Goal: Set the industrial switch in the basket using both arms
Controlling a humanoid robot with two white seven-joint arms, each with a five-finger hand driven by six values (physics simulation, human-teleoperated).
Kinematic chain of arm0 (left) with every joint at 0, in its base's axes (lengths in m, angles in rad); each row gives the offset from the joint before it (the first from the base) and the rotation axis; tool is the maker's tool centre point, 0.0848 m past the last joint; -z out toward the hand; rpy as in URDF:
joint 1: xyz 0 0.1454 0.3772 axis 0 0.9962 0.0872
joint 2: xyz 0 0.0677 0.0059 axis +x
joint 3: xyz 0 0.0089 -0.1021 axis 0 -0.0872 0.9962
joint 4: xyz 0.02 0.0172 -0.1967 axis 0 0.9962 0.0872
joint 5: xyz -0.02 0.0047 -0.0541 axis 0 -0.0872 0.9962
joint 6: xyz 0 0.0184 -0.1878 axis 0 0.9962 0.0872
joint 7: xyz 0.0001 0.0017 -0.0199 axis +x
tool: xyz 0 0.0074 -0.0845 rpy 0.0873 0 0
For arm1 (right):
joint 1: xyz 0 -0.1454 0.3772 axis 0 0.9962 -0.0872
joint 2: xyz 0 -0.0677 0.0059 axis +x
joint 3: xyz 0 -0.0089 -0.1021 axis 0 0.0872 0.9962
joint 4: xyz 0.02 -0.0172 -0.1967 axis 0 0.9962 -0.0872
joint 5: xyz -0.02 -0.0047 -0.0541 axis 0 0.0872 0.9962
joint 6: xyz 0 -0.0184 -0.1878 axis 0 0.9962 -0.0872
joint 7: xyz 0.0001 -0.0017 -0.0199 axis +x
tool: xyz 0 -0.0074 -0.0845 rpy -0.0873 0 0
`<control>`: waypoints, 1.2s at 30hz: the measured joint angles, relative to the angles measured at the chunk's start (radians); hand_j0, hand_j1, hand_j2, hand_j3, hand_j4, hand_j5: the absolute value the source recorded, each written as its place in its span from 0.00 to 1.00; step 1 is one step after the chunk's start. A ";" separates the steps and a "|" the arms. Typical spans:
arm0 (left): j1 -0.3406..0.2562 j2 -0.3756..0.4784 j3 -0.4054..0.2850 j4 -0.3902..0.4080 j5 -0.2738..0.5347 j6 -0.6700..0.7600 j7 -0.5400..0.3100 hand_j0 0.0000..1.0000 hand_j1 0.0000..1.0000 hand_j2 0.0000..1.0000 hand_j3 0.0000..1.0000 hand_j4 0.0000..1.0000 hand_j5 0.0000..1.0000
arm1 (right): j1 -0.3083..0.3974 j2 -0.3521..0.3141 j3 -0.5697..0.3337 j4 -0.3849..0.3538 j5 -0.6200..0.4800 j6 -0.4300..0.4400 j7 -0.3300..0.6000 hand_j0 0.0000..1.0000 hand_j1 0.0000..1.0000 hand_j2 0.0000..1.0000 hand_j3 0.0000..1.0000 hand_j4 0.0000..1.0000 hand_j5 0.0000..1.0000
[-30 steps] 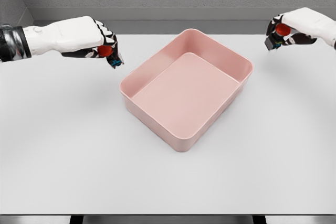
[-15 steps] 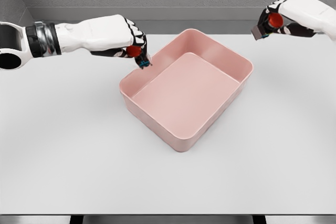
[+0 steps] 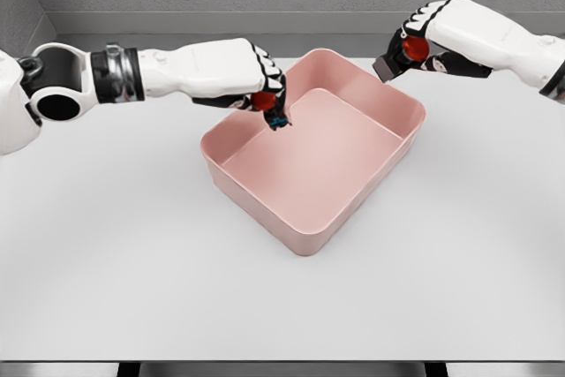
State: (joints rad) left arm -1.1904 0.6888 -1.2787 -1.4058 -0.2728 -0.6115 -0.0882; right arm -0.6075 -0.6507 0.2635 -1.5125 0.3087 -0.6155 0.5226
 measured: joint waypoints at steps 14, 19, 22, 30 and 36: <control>0.015 0.102 0.006 -0.017 0.006 0.000 0.086 1.00 1.00 1.00 1.00 1.00 1.00 | -0.003 0.047 0.156 -0.062 -0.012 0.000 0.002 0.49 0.49 0.49 0.49 0.49 0.49; 0.041 0.197 -0.005 -0.018 0.006 0.001 0.137 1.00 1.00 1.00 1.00 1.00 1.00 | -0.008 0.106 0.196 -0.042 0.047 0.000 0.007 0.50 0.50 0.50 0.50 0.50 0.50; 0.040 0.228 -0.034 -0.020 0.006 0.001 0.149 1.00 1.00 1.00 1.00 1.00 1.00 | -0.009 0.128 0.203 -0.030 0.070 0.001 0.007 0.76 0.76 0.76 0.76 0.76 0.76; 0.035 0.288 -0.102 -0.019 0.004 0.001 0.158 1.00 1.00 1.00 1.00 1.00 1.00 | -0.012 0.163 0.209 0.013 0.082 0.002 0.003 0.89 0.89 0.89 0.89 0.89 0.89; 0.035 0.321 -0.131 -0.014 0.005 0.001 0.159 1.00 1.00 1.00 1.00 1.00 1.00 | -0.031 0.237 0.228 0.052 0.090 0.001 -0.009 0.92 0.92 0.92 0.92 0.92 0.92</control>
State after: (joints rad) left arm -1.1551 1.0099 -1.4095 -1.4203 -0.2676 -0.6105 0.0712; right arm -0.6381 -0.4133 0.4912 -1.4608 0.3986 -0.6143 0.5139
